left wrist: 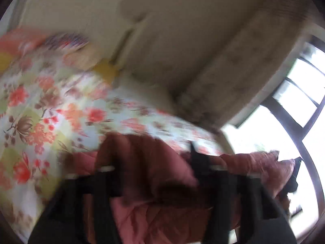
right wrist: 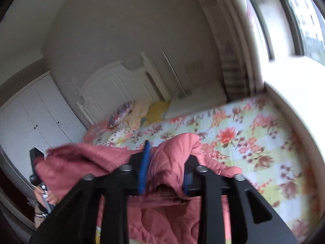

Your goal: Fold large clothes

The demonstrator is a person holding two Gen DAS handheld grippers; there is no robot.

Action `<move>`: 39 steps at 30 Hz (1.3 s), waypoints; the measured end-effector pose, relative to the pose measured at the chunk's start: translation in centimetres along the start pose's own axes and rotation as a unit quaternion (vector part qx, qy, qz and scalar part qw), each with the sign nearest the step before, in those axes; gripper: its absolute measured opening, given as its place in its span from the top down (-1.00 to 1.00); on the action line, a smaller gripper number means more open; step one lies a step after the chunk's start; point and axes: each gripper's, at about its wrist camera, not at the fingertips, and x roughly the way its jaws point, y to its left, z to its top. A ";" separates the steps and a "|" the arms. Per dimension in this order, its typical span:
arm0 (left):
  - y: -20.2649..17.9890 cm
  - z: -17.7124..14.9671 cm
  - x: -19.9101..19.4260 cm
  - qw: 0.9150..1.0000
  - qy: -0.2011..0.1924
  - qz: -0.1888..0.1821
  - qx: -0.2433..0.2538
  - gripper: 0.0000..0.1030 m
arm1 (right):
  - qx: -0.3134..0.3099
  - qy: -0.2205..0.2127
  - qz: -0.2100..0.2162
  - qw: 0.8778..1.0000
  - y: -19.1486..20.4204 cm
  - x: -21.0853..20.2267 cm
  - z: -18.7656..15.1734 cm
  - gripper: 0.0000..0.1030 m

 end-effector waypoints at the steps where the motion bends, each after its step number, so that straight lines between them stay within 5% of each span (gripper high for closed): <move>1: 1.4 0.6 1.4 1.000 0.002 0.014 -0.028 -0.47 | 0.041 0.016 0.005 0.999 -1.9 2.1 0.8 -0.47; 2: 3.3 1.1 2.5 0.998 -0.002 0.024 -0.065 -0.47 | 0.075 0.007 0.018 0.997 -3.5 3.0 1.0 -0.77; 5: 6.8 1.4 2.3 0.994 -0.045 0.043 -0.094 -0.66 | 0.118 -0.031 0.059 0.991 -6.7 2.9 0.5 -0.79; 7: 7.4 1.3 1.6 0.993 -0.059 0.071 -0.070 -0.76 | 0.082 -0.039 0.013 0.996 -7.4 2.5 -0.2 -0.79; 11: 7.6 0.1 2.9 0.993 -0.008 0.122 0.000 -0.76 | 0.017 0.010 -0.076 0.997 -8.0 4.3 -2.0 -0.79; 17: 7.3 -3.9 8.4 0.986 0.073 0.139 0.055 -0.75 | -0.011 0.108 -0.104 0.989 -8.4 9.2 -6.4 -0.79; 18: 6.9 -4.7 9.4 0.981 0.080 0.157 0.078 -0.64 | -0.039 0.118 -0.127 0.984 -7.7 9.9 -7.0 -0.50; 19: 6.6 -5.3 10.2 0.976 0.081 0.175 0.099 0.08 | -0.057 0.121 -0.137 0.981 -7.3 10.3 -7.5 -0.13; 20: 6.3 -5.9 10.8 0.973 0.083 0.185 0.113 0.50 | -0.073 0.115 -0.140 0.981 -6.8 10.5 -7.7 0.50; 21: 6.2 -5.9 10.6 0.976 0.075 0.175 0.105 0.76 | -0.082 0.088 -0.148 0.982 -6.0 9.7 -7.4 0.71; 26: 3.9 -3.9 6.8 0.990 -0.008 0.116 0.082 0.83 | -0.098 0.018 -0.148 0.984 -3.0 6.9 -4.4 0.74; 29: 3.5 -3.6 7.3 0.988 -0.020 0.130 0.078 0.82 | -0.078 0.006 -0.164 0.983 -3.4 8.0 -3.5 0.74; 31: 5.2 -4.3 10.4 0.984 0.012 0.165 0.061 0.73 | -0.074 0.035 -0.204 0.976 -4.8 11.3 -4.2 0.73; 33: 7.3 -5.7 13.5 0.979 0.050 0.194 0.047 0.48 | -0.061 0.092 -0.235 0.966 -7.1 15.1 -6.1 0.63; 36: 7.2 -6.1 12.7 0.982 0.026 0.184 0.046 0.29 | -0.063 0.075 -0.227 0.969 -7.4 15.1 -6.8 0.33; 37: 6.7 -5.8 12.2 0.981 0.020 0.187 0.054 -0.03 | -0.060 0.076 -0.230 0.968 -7.2 14.6 -6.5 0.14; 39: 3.8 -5.2 8.9 0.968 -0.061 0.221 0.099 -0.44 | -0.061 0.040 -0.230 0.970 -5.9 11.9 -5.0 -0.72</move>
